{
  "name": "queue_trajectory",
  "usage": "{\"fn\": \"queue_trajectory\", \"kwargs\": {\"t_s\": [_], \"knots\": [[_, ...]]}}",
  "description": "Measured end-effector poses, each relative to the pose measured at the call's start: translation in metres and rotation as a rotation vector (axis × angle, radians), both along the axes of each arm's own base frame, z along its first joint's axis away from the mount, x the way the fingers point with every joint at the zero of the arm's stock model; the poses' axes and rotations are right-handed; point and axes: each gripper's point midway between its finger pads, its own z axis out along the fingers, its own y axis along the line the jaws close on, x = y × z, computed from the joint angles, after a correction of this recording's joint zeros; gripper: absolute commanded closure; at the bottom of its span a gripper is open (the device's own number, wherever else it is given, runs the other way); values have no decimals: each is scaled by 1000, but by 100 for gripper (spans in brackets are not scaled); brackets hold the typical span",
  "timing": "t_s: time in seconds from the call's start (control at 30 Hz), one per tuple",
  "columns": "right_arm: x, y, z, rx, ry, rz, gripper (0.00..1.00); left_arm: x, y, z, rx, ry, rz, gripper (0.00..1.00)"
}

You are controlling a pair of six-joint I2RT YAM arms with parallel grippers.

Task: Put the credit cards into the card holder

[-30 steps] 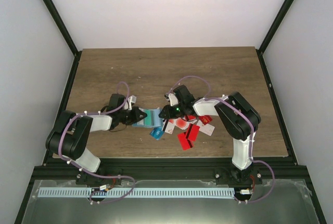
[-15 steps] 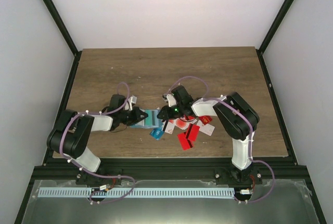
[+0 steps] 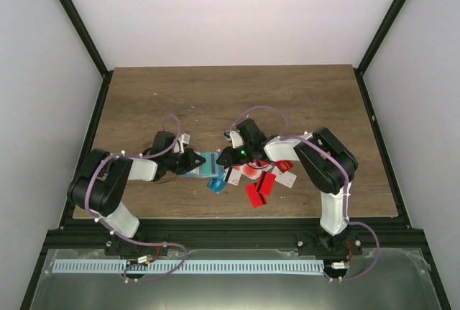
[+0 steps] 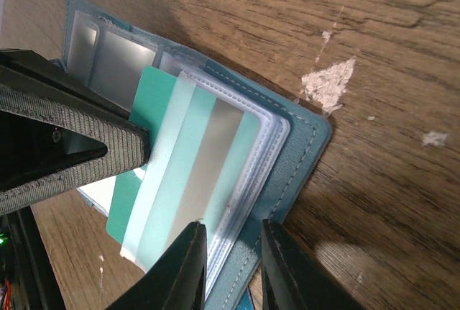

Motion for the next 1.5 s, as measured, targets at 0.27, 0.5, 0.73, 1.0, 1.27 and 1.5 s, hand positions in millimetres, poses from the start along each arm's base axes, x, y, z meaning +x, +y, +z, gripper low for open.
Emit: {"fn": "queue_trajectory", "kwargs": {"t_s": [0.27,0.5,0.73,1.0,1.27,1.5], "knots": [[0,0,0,-6,6,1,77,0,-1,0,21,-20,-34,96],[1,1,0,-14,15,4,77,0,-3,-2,36,-24,-53,78],[-2,3,0,-18,12,16,77,-3,1,6,106,-38,-64,53],[-7,7,0,-19,13,29,77,-10,17,16,213,-26,-41,31],[-10,3,4,-36,23,23,76,-18,29,28,270,-32,-25,66],[-11,6,25,9,12,28,76,-21,33,27,299,-32,-30,87]]}}
